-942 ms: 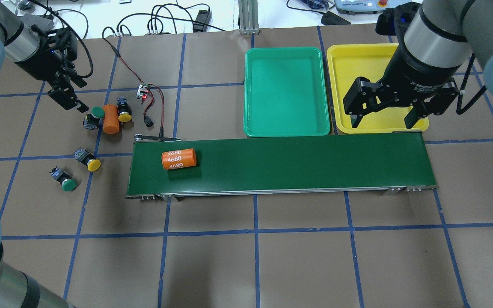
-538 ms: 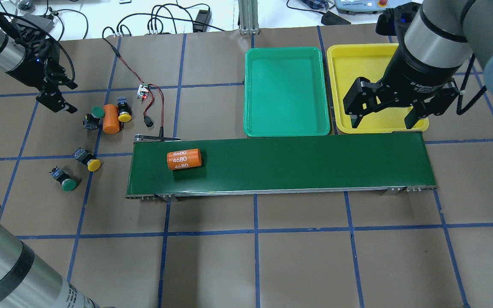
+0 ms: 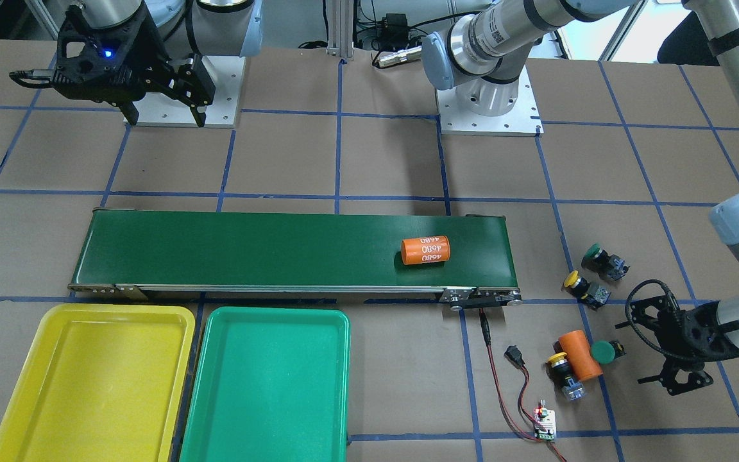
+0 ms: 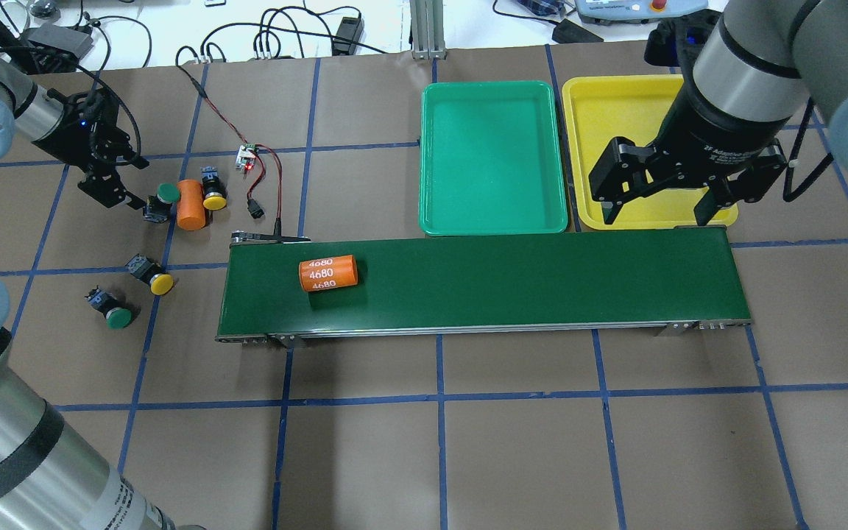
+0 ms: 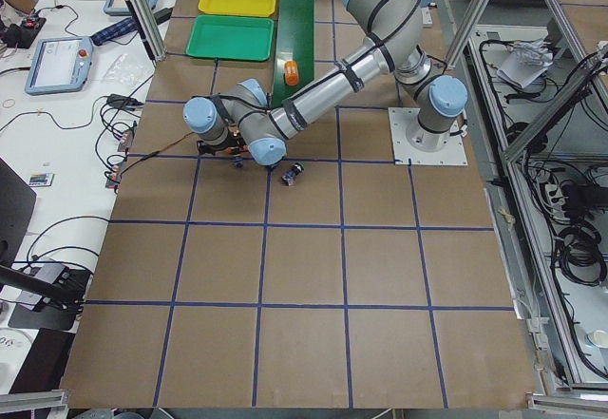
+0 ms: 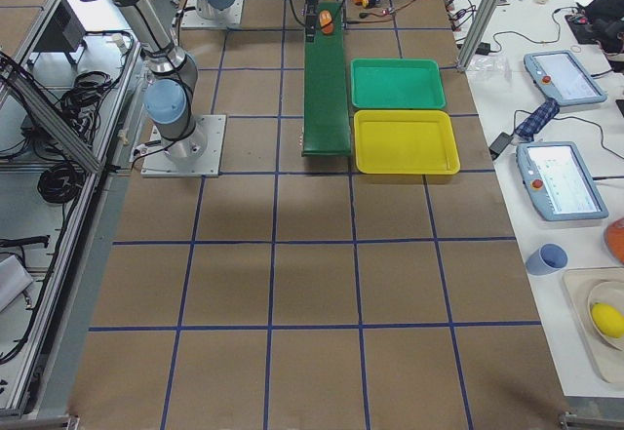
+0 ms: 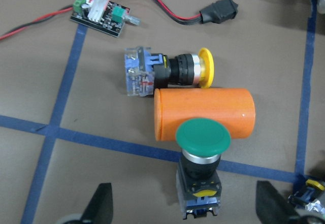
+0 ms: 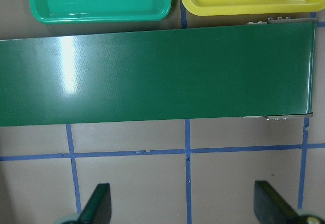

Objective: Sort buttons by color to trays
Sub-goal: 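Grasp a green-capped push button with the left gripper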

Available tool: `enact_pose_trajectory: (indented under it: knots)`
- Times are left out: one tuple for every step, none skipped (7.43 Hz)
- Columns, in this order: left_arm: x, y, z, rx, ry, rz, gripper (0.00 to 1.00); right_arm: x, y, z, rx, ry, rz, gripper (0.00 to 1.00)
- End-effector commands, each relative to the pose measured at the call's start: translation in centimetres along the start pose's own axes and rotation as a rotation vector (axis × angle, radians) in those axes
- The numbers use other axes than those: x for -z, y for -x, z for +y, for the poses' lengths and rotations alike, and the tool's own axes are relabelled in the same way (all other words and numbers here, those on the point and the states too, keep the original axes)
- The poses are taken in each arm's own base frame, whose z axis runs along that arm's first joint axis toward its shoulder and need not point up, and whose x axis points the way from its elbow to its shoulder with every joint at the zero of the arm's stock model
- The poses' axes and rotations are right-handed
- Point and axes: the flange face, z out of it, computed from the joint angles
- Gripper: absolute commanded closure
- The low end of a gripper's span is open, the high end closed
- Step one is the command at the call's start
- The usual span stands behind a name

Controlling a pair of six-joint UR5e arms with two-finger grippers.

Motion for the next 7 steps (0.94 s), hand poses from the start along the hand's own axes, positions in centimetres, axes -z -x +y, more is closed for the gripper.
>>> enact_pose_trajectory:
  knots:
    - [-3.14,-1.48,0.50,0.013,-0.023,0.056,0.00,-0.04,-0.09,-0.03,0.002,0.001,0.002,0.00]
    - [-3.61,-1.58,0.51,0.007,-0.017,0.045,0.00,-0.08,-0.07,-0.11,0.001,-0.001,0.001,0.00]
    - [-3.90,-1.63,0.80,0.010,-0.019,0.047,0.00,-0.03,0.01,-0.13,0.000,-0.005,-0.001,0.00]
    - [-3.73,-1.55,0.65,0.007,-0.018,0.040,0.24,-0.03,0.01,-0.13,0.000,-0.005,-0.001,0.00]
    - [-3.62,-1.41,0.66,0.006,-0.017,0.037,0.67,-0.11,0.01,-0.12,0.000,-0.004,-0.001,0.00]
    - [-3.62,-1.43,0.72,0.013,-0.011,0.039,1.00,-0.11,0.01,-0.12,0.000,-0.004,-0.001,0.00]
    - [-2.92,-1.24,0.54,0.010,-0.010,0.025,1.00,-0.09,0.01,-0.14,0.000,-0.005,-0.001,0.00]
